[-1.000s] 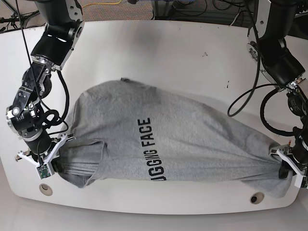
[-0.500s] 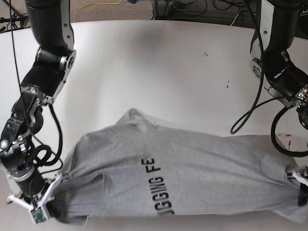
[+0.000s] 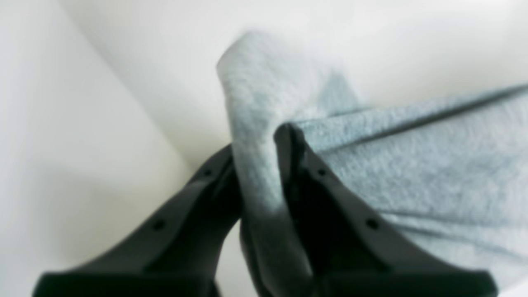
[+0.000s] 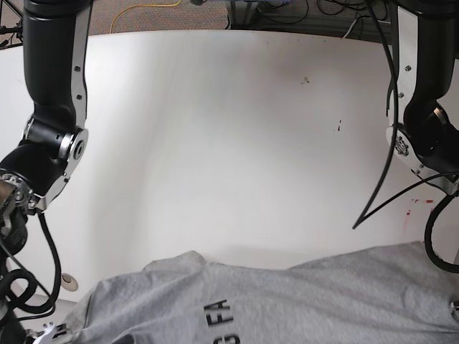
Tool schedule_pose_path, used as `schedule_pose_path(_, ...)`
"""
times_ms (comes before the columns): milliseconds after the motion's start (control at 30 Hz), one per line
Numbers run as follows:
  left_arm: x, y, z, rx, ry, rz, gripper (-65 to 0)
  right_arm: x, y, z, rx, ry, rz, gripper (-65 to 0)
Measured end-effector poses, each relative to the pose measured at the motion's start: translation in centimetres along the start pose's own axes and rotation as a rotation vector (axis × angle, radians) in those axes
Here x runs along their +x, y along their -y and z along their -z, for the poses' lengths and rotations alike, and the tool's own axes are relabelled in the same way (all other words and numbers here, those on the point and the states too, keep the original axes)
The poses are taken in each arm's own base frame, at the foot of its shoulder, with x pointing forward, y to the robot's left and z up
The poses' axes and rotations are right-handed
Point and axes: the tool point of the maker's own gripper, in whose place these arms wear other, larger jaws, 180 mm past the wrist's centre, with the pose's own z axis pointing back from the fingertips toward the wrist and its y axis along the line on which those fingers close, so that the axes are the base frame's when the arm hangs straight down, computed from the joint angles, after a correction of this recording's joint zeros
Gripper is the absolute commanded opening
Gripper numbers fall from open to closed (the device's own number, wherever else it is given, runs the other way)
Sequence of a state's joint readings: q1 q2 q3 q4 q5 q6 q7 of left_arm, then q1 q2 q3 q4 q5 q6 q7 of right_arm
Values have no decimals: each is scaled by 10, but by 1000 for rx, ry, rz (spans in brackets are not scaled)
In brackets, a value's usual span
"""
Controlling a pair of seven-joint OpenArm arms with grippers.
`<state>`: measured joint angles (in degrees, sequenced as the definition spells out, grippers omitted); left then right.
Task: Fold the T-shirt properly
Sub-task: 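Lift the stretched shirt with both grippers and swing it toward the robot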
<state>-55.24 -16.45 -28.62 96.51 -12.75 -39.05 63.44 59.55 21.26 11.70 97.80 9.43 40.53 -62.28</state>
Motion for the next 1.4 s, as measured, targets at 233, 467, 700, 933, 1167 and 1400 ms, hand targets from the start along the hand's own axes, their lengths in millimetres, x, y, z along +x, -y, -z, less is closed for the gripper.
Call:
schedule_pose_path(233,40,-29,6,4,48,-20,-638,40,36,-6,-63,-6,-101,-649)
schedule_pose_path(467,49,-43,-5,44,67,14,-642,58,27,-10,-62,23,-185,-648)
schedule_pose_path(700,9,-26,4,10,-58,47,-642,16,-19,14,29,-134,-252,-648)
schedule_pose_path(933,11,-31,4,15,-41,26,-639,24,-11,15,19,-131,-270,-649)
schedule_pose_path(1167,8,-21,9,-18,-25,16,-636,32,15,4,-34,-107,-255,-649)
schedule_pose_path(1400,-14,9,20,-83,-60,-2,-632,-8,15,2,-9,-170,-178,-650)
